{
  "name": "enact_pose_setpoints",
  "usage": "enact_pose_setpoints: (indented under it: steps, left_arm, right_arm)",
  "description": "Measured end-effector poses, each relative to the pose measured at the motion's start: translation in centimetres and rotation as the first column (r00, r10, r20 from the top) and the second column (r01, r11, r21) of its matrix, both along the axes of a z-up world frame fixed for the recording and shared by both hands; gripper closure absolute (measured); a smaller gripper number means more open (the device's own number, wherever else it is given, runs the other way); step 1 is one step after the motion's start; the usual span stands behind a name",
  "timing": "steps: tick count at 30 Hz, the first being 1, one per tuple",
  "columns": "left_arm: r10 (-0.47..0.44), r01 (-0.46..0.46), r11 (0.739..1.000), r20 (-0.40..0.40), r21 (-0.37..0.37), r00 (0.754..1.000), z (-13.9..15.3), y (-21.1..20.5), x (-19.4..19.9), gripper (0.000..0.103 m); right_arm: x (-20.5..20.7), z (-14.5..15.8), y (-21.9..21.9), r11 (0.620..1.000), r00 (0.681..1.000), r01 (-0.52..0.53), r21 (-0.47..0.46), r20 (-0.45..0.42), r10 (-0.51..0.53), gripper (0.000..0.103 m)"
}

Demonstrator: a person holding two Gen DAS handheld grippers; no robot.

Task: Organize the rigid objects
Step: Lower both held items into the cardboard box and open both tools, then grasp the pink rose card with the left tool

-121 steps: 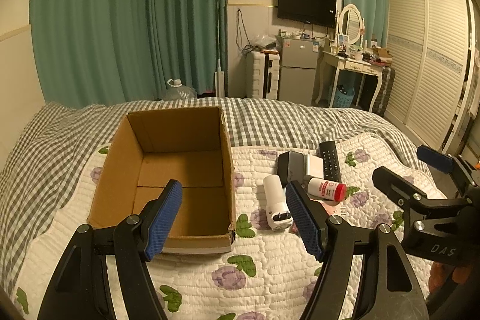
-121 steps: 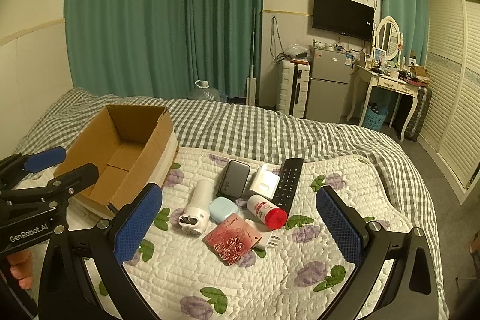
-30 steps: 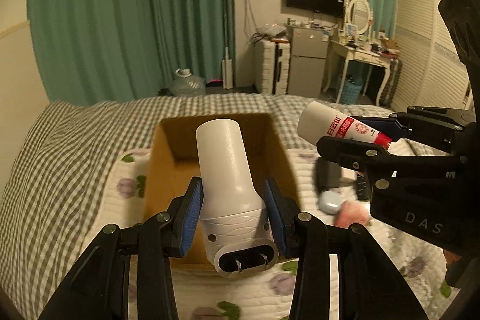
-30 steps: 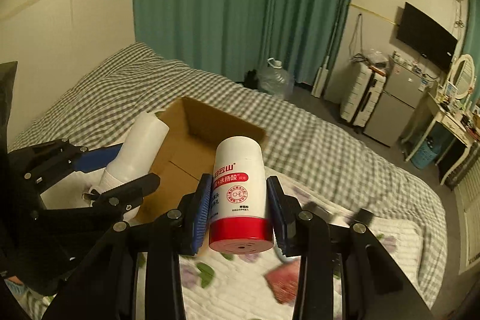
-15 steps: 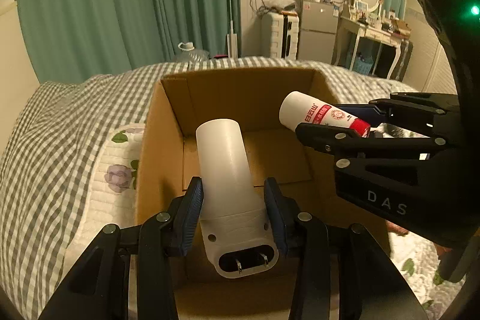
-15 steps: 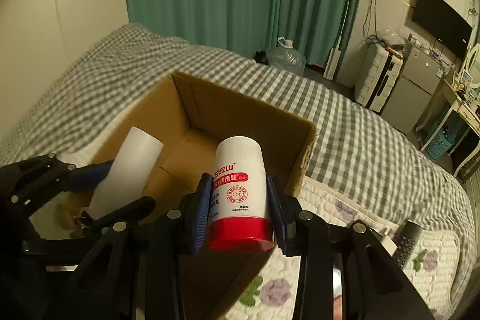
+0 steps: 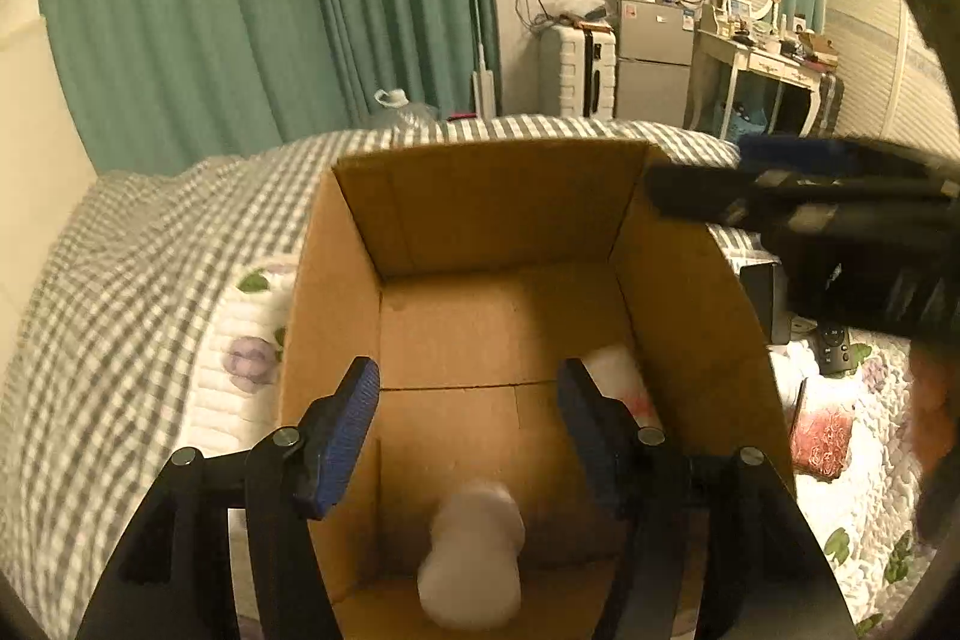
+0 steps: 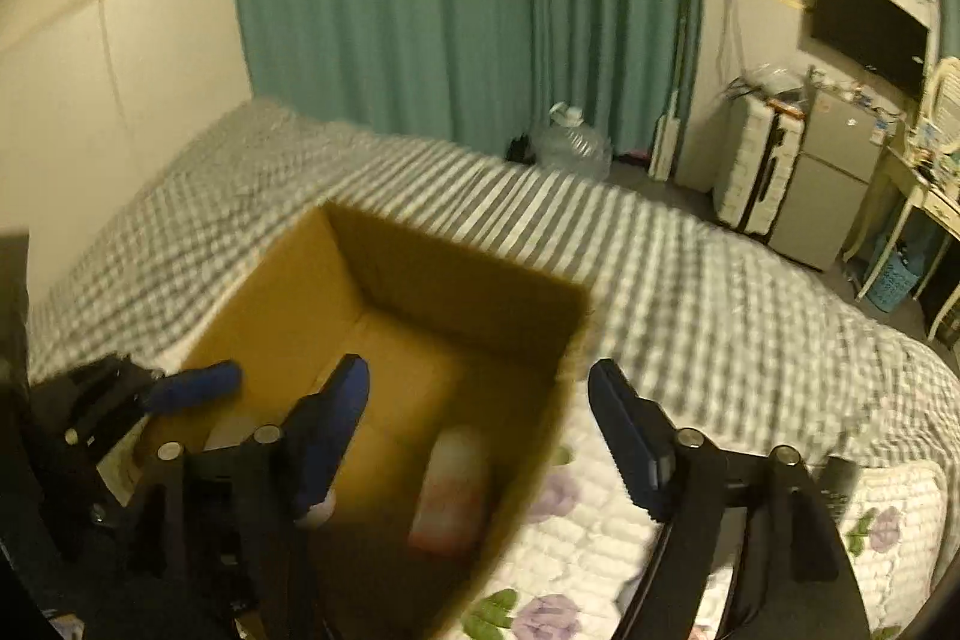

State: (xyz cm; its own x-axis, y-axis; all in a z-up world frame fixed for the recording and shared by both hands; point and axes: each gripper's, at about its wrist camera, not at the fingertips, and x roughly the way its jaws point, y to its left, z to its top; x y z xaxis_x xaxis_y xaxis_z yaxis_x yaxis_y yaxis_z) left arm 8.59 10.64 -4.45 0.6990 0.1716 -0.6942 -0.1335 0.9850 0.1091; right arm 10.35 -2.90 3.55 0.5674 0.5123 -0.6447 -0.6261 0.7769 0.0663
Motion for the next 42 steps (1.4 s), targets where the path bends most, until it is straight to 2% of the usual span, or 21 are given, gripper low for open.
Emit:
enact_pose_setpoints:
  steps: [2, 4, 6, 9, 12, 16, 21, 26, 30, 34, 38, 40, 42]
  left_arm:
    - [0.015, -0.015, 1.0, 0.015, -0.007, 1.0, 1.0, -0.5, -0.4, 0.038]
    - [0.032, -0.03, 0.998, 0.036, -0.05, 0.999, 2.2, -1.0, -0.8, 0.038]
    - [0.03, -0.026, 0.997, 0.055, -0.077, 0.998, 3.3, -1.9, -1.1, 0.037]
    - [0.008, -0.003, 0.998, 0.082, -0.063, 0.997, 4.8, -4.4, -1.4, 0.037]
    - [-0.027, 0.032, 0.998, 0.094, -0.059, 0.995, 5.5, -7.3, -1.7, 0.037]
    - [-0.065, 0.069, 0.996, 0.078, -0.058, 0.995, 5.2, -11.2, -1.2, 0.037]
    - [-0.102, 0.103, 0.992, 0.02, -0.07, 0.995, 2.9, -15.0, -0.4, 0.037]
    - [-0.15, 0.145, 0.987, -0.068, -0.067, 0.986, -1.0, -18.2, 0.6, 0.037]
    - [-0.187, 0.178, 0.981, -0.145, -0.076, 0.972, -4.9, -19.9, 1.5, 0.037]
    - [-0.258, 0.24, 0.964, -0.191, -0.111, 0.947, -7.2, -21.5, 1.5, 0.037]
    - [-0.325, 0.304, 0.945, -0.246, -0.121, 0.913, -9.2, -22.7, 1.7, 0.037]
    - [-0.331, 0.312, 0.943, -0.27, -0.113, 0.904, -10.5, -23.0, 2.4, 0.036]
    - [-0.323, 0.307, 0.946, -0.277, -0.1, 0.905, -11.2, -23.2, 3.0, 0.029]
  right_arm:
    - [0.1, 1.4, -1.6, 1.0, 1.0, 0.027, -0.006, 0.013, -0.027, 0.025]
    - [0.0, 2.5, -3.6, 0.997, 0.996, 0.075, -0.018, 0.043, -0.075, 0.016]
    - [-0.4, 3.7, -5.9, 0.993, 0.991, 0.116, -0.019, 0.073, -0.114, 0.015]
    - [-1.1, 5.0, -9.5, 0.988, 0.984, 0.15, -0.032, 0.101, -0.146, 0.014]
    - [-2.0, 5.3, -12.9, 0.981, 0.977, 0.184, -0.061, 0.125, -0.175, 0.011]
    - [-2.7, 4.2, -17.0, 0.972, 0.972, 0.215, -0.096, 0.114, -0.204, 0.011]
    - [-2.8, 1.4, -21.1, 0.962, 0.974, 0.224, -0.157, 0.08, -0.214, 0.011]
    - [-2.2, -2.0, -23.4, 0.952, 0.975, 0.22, -0.21, 0.024, -0.22, 0.011]
    - [-1.7, -4.3, -24.7, 0.948, 0.97, 0.233, -0.216, -0.02, -0.243, 0.011]
    - [-1.1, -6.1, -24.1, 0.923, 0.964, 0.247, -0.294, -0.025, -0.266, 0.011]
    - [-0.3, -6.8, -24.9, 0.927, 0.956, 0.256, -0.273, -0.073, -0.285, 0.011]
    - [0.2, -7.0, -25.5, 0.928, 0.947, 0.274, -0.254, -0.099, -0.307, 0.011]
    - [0.7, -7.2, -26.2, 0.924, 0.933, 0.3, -0.236, -0.126, -0.336, 0.011]
